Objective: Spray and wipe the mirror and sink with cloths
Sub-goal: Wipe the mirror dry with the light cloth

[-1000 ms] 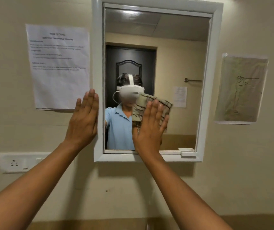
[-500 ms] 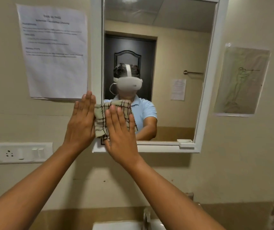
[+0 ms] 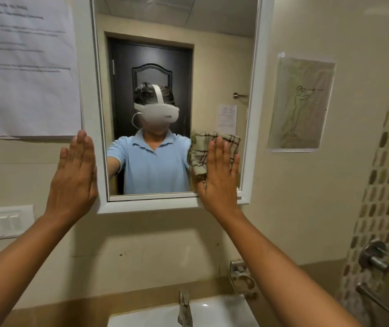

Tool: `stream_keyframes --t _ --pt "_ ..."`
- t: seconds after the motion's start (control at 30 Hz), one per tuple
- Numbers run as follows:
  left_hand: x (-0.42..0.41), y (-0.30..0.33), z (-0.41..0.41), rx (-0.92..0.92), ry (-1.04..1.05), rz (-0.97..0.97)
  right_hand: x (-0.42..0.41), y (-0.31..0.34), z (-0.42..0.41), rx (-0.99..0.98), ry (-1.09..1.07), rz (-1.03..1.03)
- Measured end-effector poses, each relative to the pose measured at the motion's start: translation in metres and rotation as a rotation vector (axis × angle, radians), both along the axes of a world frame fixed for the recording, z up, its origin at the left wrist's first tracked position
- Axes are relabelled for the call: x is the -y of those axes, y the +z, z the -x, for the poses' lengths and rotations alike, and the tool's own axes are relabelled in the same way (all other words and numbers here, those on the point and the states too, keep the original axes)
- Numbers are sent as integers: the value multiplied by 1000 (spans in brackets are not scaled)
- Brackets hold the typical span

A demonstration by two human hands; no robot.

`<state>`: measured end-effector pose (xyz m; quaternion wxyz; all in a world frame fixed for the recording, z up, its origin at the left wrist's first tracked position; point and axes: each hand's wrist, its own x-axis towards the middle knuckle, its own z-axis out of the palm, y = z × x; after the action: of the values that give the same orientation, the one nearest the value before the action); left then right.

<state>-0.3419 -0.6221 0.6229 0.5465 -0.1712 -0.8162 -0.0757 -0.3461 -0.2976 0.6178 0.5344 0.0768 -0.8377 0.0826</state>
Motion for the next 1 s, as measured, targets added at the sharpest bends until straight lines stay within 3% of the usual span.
stream_keyframes --t 0.3,0.73,1.0 --pt "-1 -1 -2 18 6 -11 10 -23 -3 1 -74 284" --pt "6 -14 0 30 -5 27 164 -33 -17 56 133 -166" --pt "7 -40 -1 99 -45 19 152 -58 -16 27 240 -408"
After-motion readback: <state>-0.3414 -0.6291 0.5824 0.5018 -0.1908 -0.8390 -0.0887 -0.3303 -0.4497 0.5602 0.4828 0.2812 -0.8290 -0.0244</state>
